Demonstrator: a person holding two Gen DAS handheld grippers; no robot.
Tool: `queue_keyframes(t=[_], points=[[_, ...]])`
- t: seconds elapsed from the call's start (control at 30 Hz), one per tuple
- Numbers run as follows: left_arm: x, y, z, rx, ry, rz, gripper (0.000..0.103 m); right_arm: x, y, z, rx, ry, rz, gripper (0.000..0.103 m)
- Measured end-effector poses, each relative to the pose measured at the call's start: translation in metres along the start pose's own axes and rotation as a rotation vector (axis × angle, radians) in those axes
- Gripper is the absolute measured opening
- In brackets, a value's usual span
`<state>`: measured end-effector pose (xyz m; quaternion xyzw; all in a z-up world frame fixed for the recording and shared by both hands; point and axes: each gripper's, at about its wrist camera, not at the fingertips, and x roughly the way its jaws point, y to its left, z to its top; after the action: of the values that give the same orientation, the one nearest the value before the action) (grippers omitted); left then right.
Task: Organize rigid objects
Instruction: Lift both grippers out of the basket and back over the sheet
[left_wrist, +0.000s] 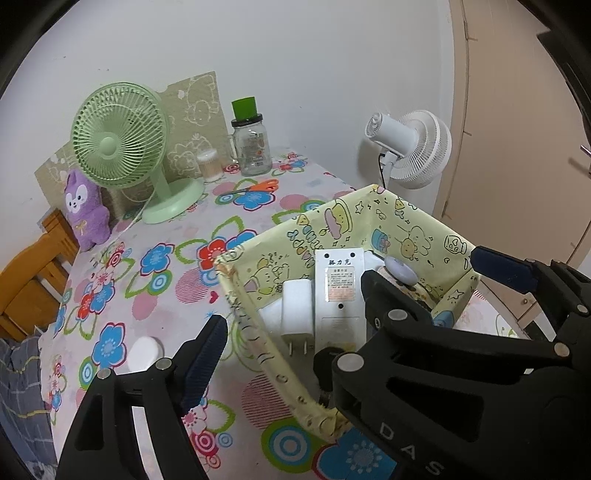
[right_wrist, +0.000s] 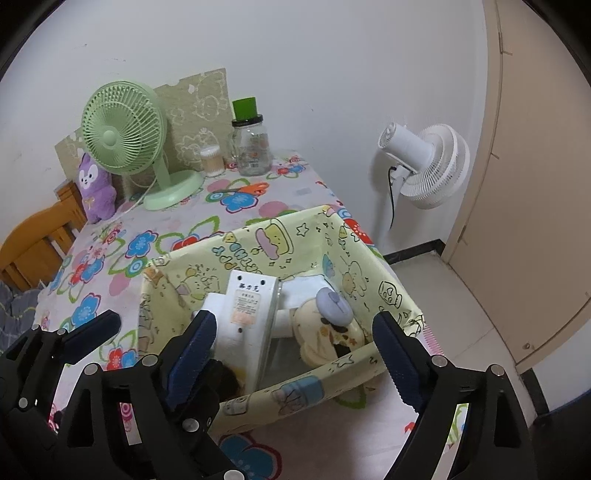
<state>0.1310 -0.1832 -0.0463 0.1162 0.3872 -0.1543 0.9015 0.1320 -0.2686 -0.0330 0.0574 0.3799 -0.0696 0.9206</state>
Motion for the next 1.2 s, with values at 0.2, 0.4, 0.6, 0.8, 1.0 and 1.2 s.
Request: queue_keyframes(t=[0.2,0.4,0.6,0.8,1.0,1.2], points=[[-0.008,0.011,-0.008,-0.017,-0.006,0.004,0.084,-0.008,0.014,-0.005,-0.023,-0.009,0.002,0.09],[-0.016,0.02,-0.017,-0.02,-0.008,0.012,0.089,-0.014,0.027,-0.01,-0.033,-0.011,0.015,0.095],[-0.022,0.031,-0.028,-0.021,-0.011,0.02,0.09,-0.02,0.04,-0.019,-0.032,-0.02,0.028,0.095],[-0.03,0.043,-0.039,-0.041,-0.018,0.026,0.091,-0.026,0.055,-0.025,-0.05,-0.025,0.029,0.095],[-0.037,0.054,-0.049,-0.051,-0.029,0.04,0.091,-0.032,0.069,-0.032,-0.066,-0.052,0.029,0.095],[-0.045,0.064,-0.059,-0.066,-0.038,0.044,0.091,-0.04,0.083,-0.039,-0.08,-0.063,0.027,0.095]])
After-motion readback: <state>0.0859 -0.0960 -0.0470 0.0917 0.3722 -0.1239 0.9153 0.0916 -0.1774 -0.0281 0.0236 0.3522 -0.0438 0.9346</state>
